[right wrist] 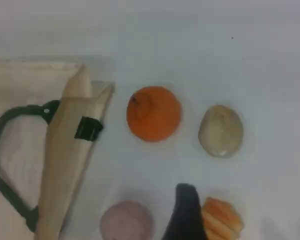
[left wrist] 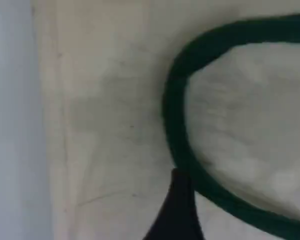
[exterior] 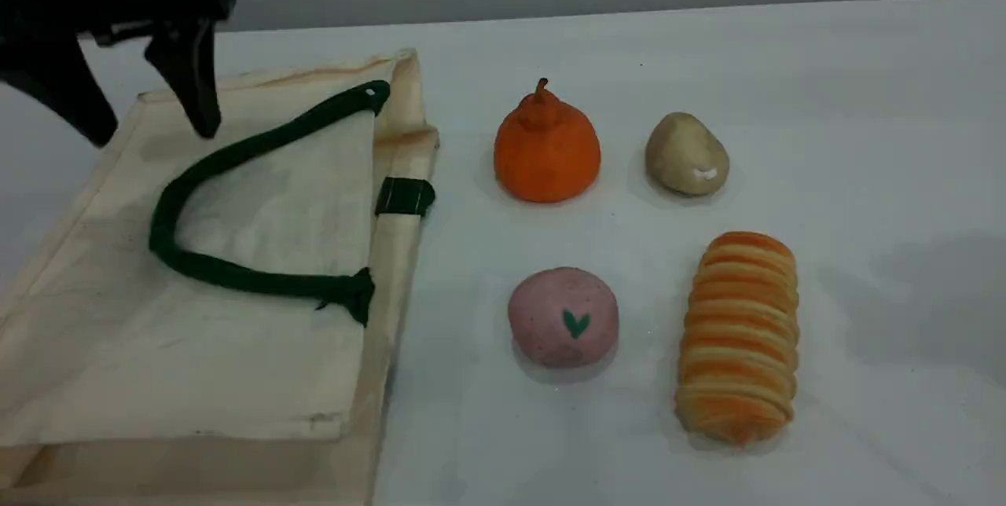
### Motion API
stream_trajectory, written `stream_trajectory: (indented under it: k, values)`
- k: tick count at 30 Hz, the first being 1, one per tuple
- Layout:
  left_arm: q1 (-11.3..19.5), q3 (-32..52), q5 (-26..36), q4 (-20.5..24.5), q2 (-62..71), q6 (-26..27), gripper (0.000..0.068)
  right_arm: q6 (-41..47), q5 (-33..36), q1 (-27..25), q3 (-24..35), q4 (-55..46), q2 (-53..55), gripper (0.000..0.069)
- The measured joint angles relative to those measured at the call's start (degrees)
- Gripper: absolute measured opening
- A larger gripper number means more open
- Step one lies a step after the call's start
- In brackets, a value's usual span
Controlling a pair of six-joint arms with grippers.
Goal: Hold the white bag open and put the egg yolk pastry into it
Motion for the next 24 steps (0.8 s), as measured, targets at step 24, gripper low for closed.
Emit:
stream_trajectory:
  k: [24]
  values:
    - [0.0, 0.0, -2.8, 4.4, 9.8, -3.2, 0.0578, 0.0, 0.8, 0.0, 0.0, 0.0, 0.0, 0.0516]
